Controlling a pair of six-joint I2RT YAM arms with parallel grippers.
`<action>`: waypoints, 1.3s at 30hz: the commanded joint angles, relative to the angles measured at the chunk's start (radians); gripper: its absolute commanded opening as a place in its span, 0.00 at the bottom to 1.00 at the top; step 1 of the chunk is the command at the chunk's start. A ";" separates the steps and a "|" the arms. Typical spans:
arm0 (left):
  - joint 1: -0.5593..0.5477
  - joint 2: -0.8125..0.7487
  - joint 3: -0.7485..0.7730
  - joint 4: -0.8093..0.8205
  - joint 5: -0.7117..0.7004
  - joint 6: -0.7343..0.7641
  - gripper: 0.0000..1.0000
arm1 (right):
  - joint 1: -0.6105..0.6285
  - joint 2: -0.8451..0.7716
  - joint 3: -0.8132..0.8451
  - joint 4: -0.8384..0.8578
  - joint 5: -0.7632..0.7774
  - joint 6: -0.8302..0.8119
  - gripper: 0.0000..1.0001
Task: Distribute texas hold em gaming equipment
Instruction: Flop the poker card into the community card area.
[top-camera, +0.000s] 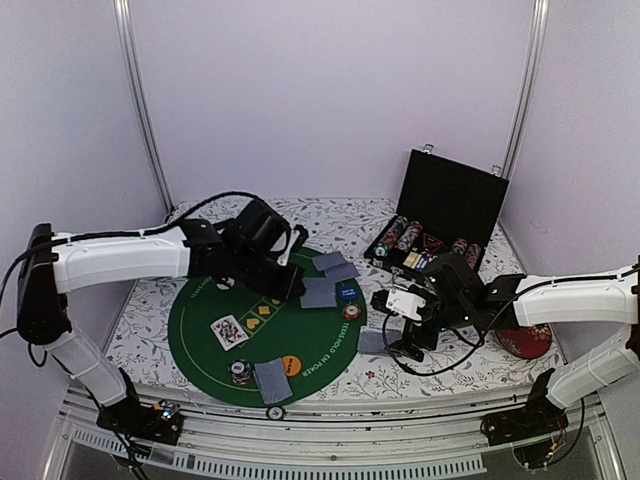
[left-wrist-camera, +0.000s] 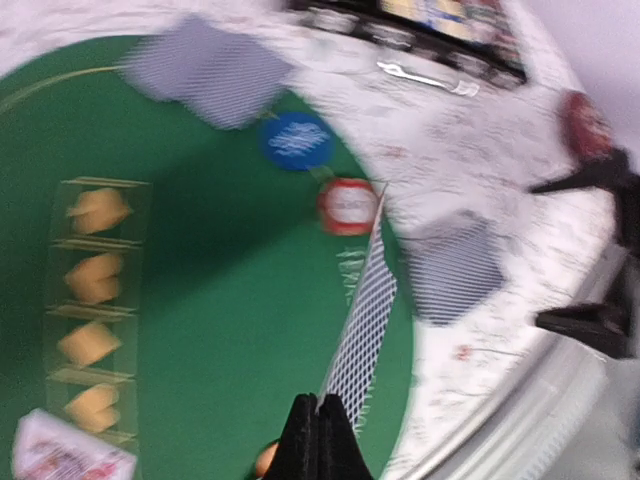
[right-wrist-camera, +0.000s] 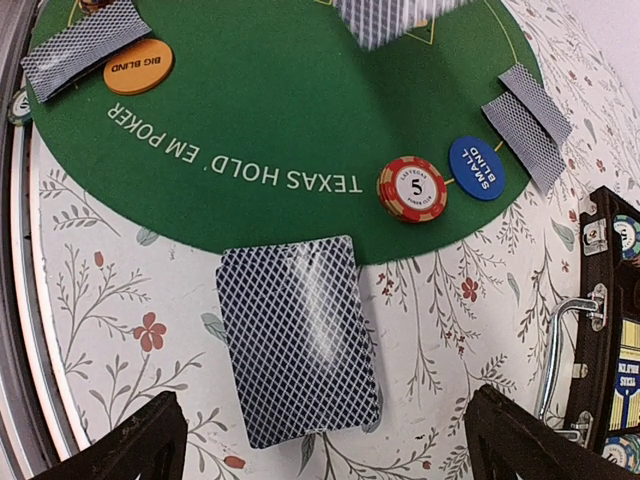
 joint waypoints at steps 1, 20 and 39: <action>0.027 -0.018 0.109 -0.534 -0.502 -0.020 0.00 | -0.003 -0.026 0.024 -0.012 0.017 -0.012 0.99; -0.027 0.517 0.373 -0.944 -1.096 -0.249 0.00 | -0.003 -0.021 0.013 -0.009 -0.001 -0.007 0.99; -0.096 0.558 0.318 -0.684 -0.704 -0.069 0.00 | -0.002 -0.010 0.015 -0.009 -0.010 -0.007 0.99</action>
